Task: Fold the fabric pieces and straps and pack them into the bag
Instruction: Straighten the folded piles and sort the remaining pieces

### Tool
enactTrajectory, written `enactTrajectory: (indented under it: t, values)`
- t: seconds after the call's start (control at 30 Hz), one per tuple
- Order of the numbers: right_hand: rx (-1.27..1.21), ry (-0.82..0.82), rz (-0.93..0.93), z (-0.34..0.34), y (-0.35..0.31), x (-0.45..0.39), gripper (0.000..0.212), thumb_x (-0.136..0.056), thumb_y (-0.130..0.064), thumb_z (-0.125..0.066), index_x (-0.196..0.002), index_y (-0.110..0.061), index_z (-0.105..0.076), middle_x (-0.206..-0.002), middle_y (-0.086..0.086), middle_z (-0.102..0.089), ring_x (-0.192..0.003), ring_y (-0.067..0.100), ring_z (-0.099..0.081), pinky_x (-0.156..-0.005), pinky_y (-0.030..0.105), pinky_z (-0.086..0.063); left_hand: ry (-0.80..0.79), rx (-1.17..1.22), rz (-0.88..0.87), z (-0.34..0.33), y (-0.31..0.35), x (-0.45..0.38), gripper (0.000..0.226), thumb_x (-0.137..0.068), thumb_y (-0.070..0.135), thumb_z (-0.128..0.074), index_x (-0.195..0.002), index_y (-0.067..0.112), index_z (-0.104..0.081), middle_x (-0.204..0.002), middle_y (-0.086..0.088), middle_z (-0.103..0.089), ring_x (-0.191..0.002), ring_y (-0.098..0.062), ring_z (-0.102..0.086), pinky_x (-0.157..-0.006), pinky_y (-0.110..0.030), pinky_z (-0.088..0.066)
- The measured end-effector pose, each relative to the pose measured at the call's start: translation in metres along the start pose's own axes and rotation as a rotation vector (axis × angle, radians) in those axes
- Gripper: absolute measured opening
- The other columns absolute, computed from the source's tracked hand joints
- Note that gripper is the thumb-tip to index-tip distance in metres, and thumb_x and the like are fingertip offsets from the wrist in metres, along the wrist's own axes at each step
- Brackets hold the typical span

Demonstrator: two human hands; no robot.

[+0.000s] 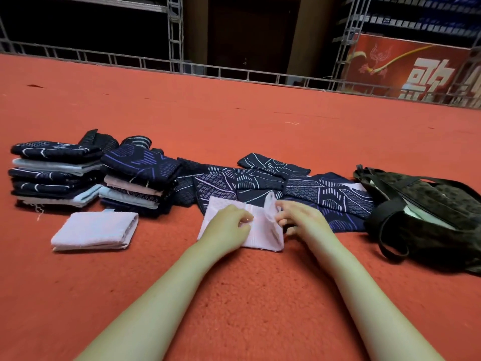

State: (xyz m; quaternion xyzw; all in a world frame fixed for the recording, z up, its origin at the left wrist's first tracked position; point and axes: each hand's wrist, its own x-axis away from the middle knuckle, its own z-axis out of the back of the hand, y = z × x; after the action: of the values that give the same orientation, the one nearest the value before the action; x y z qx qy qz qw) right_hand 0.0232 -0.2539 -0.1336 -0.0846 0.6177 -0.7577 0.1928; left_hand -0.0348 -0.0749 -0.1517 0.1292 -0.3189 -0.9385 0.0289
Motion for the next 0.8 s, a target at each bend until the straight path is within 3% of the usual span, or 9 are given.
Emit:
enactTrajectory:
  t: [0.07,0.1,0.2,0.27,0.33,0.43,0.53,0.63,0.8]
  values:
    - [0.511,0.027,0.155,-0.008,0.011,-0.001,0.024,-0.086,-0.011,-0.060,-0.105,-0.022,-0.070,-0.092,-0.007,-0.060,-0.084,0.008,-0.055,-0.071,0.015,-0.043,-0.007,0.045,0.037,0.000,-0.001,-0.003,0.033,-0.092,0.015,-0.046,-0.121,0.019,-0.061,-0.123,-0.003,-0.059,-0.114,-0.018,-0.052,-0.096,-0.025,-0.037]
    - [0.615,0.028,0.207,-0.012,0.014,-0.001,0.030,-0.083,-0.009,-0.060,-0.106,-0.024,-0.069,-0.096,-0.006,-0.057,-0.089,0.009,-0.053,-0.076,0.018,-0.042,0.000,0.089,0.067,0.000,-0.001,-0.004,0.034,-0.094,0.015,-0.043,-0.124,0.019,-0.058,-0.128,-0.001,-0.058,-0.117,-0.016,-0.051,-0.098,-0.024,-0.036]
    - [0.483,0.063,0.275,-0.019,0.013,0.003,0.035,-0.080,-0.005,-0.061,-0.106,-0.028,-0.066,-0.103,-0.004,-0.053,-0.091,0.006,-0.055,-0.079,0.018,-0.047,0.049,0.237,0.141,0.001,0.002,-0.005,0.035,-0.096,0.021,-0.038,-0.128,0.022,-0.053,-0.128,0.002,-0.059,-0.117,-0.015,-0.053,-0.097,-0.025,-0.037]
    - [0.395,0.072,0.325,-0.022,0.010,0.005,0.035,-0.081,-0.003,-0.062,-0.104,-0.029,-0.064,-0.104,-0.005,-0.053,-0.090,0.000,-0.055,-0.079,0.015,-0.048,0.066,0.319,0.176,0.002,0.006,-0.004,0.035,-0.096,0.027,-0.040,-0.129,0.024,-0.051,-0.106,0.003,-0.065,-0.099,-0.016,-0.059,-0.090,-0.029,-0.041]
    - [0.356,0.062,0.350,-0.024,0.009,0.006,0.033,-0.081,-0.001,-0.063,-0.104,-0.025,-0.066,-0.105,-0.007,-0.054,-0.092,-0.003,-0.056,-0.079,0.013,-0.048,0.078,0.360,0.177,0.002,0.007,-0.003,0.036,-0.093,0.024,-0.047,-0.129,0.023,-0.050,-0.074,0.007,-0.060,-0.073,-0.013,-0.057,-0.080,-0.032,-0.045]
    - [0.378,0.052,0.339,-0.028,0.013,0.005,0.027,-0.082,-0.005,-0.066,-0.103,-0.022,-0.069,-0.109,-0.007,-0.053,-0.095,0.003,-0.058,-0.081,0.013,-0.047,0.109,0.344,0.179,0.003,0.004,-0.004,0.039,-0.090,0.016,-0.051,-0.129,0.022,-0.050,-0.071,0.007,-0.055,-0.064,-0.011,-0.053,-0.071,-0.030,-0.044]
    - [0.492,0.054,0.262,-0.031,0.020,0.001,0.033,-0.079,-0.015,-0.071,-0.112,-0.020,-0.067,-0.112,-0.005,-0.050,-0.103,0.012,-0.056,-0.090,0.024,-0.048,0.084,0.134,0.152,0.003,0.004,-0.001,0.043,-0.091,0.016,-0.048,-0.133,0.024,-0.046,-0.096,-0.004,-0.064,-0.092,-0.023,-0.058,-0.075,-0.030,-0.040]
    - [0.495,0.059,0.146,-0.033,0.018,0.000,0.048,-0.078,-0.017,-0.073,-0.124,-0.018,-0.059,-0.113,-0.001,-0.051,-0.096,0.012,-0.057,-0.088,0.023,-0.046,0.055,-0.124,0.113,0.000,0.005,0.000,0.049,-0.091,0.017,-0.043,-0.139,0.023,-0.039,-0.124,-0.007,-0.056,-0.119,-0.027,-0.044,-0.093,-0.036,-0.039]
    - [0.282,0.124,0.040,-0.030,0.014,-0.003,0.042,-0.085,-0.014,-0.066,-0.125,-0.016,-0.055,-0.095,-0.006,-0.065,-0.074,0.011,-0.062,-0.069,0.030,-0.053,0.071,-0.278,0.128,0.001,0.004,-0.001,0.049,-0.091,0.021,-0.045,-0.140,0.026,-0.038,-0.130,-0.008,-0.040,-0.123,-0.027,-0.031,-0.100,-0.036,-0.031]
